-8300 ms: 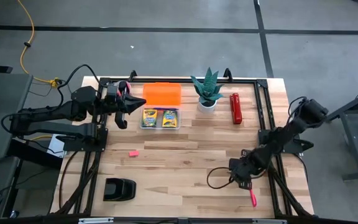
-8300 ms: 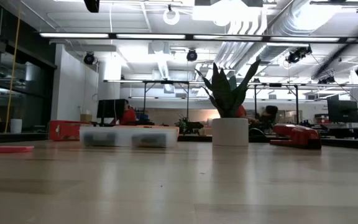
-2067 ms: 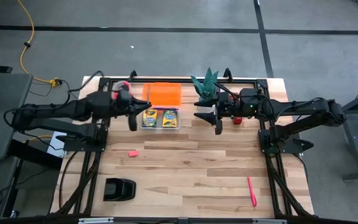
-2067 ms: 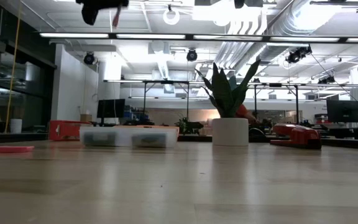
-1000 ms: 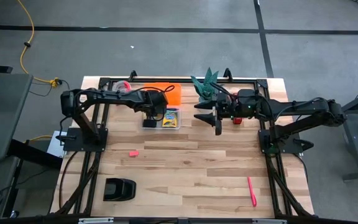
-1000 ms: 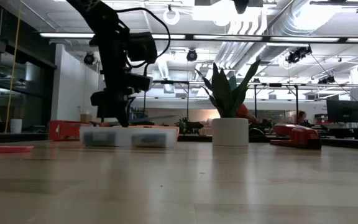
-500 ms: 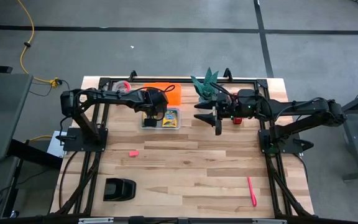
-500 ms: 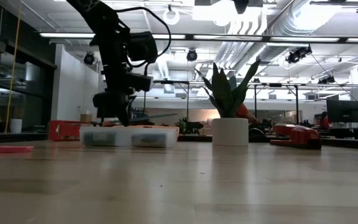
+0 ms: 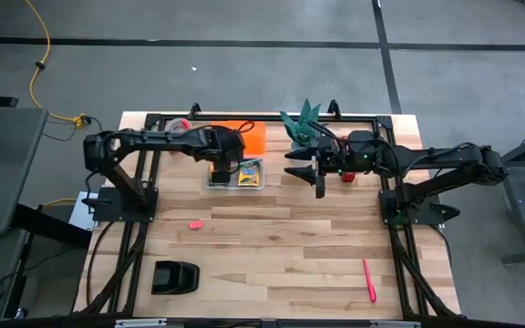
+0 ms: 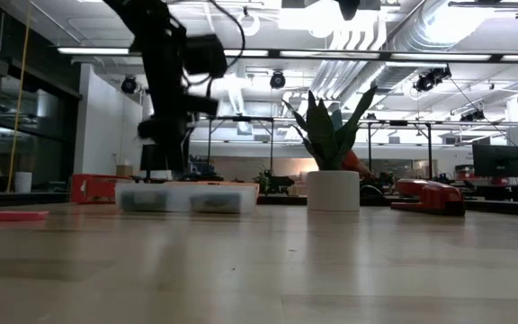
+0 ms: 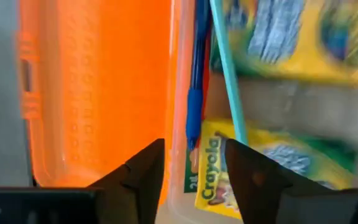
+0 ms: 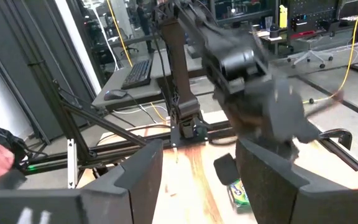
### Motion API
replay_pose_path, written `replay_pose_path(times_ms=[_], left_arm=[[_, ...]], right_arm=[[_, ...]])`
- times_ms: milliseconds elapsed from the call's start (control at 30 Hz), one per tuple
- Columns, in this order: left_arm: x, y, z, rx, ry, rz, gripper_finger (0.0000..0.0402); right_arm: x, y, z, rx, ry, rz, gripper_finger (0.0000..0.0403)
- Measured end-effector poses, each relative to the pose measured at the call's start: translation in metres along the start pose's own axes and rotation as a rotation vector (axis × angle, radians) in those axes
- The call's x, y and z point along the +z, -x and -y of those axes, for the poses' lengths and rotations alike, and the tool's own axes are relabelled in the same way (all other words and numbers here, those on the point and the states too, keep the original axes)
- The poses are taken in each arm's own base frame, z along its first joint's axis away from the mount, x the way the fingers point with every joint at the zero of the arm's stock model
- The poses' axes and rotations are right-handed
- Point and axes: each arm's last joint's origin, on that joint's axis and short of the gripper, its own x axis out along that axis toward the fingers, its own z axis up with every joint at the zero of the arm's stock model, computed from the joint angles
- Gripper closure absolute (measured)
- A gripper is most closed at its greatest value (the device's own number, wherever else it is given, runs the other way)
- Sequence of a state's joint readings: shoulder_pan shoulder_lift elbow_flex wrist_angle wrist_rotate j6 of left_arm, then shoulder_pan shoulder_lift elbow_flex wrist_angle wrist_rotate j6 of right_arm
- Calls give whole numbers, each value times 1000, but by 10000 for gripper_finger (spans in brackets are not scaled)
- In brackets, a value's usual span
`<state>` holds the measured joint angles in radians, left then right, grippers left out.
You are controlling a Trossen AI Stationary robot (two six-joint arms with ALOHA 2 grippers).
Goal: Pack school essentials
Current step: Put the pink pen into the orange supply box
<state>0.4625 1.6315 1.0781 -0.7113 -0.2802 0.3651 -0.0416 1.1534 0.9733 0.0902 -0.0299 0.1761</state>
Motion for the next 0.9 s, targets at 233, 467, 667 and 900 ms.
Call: replay_pose_path(times_ms=[233,467,667,900], left_arm=[[0,64,-15,-74,227,237,216],[-14,140,-21,-225,455,673,224],[-35,183,5,-313,472,1178,229],[-71,184,40,-445,517,1491,229]], right_arm=[[0,0,0,-1,0,-5,206],[-1,0,0,-1,0,-10,206],[-1,0,0,13,1,-12,206],[-1,0,0,14,2,-11,206]])
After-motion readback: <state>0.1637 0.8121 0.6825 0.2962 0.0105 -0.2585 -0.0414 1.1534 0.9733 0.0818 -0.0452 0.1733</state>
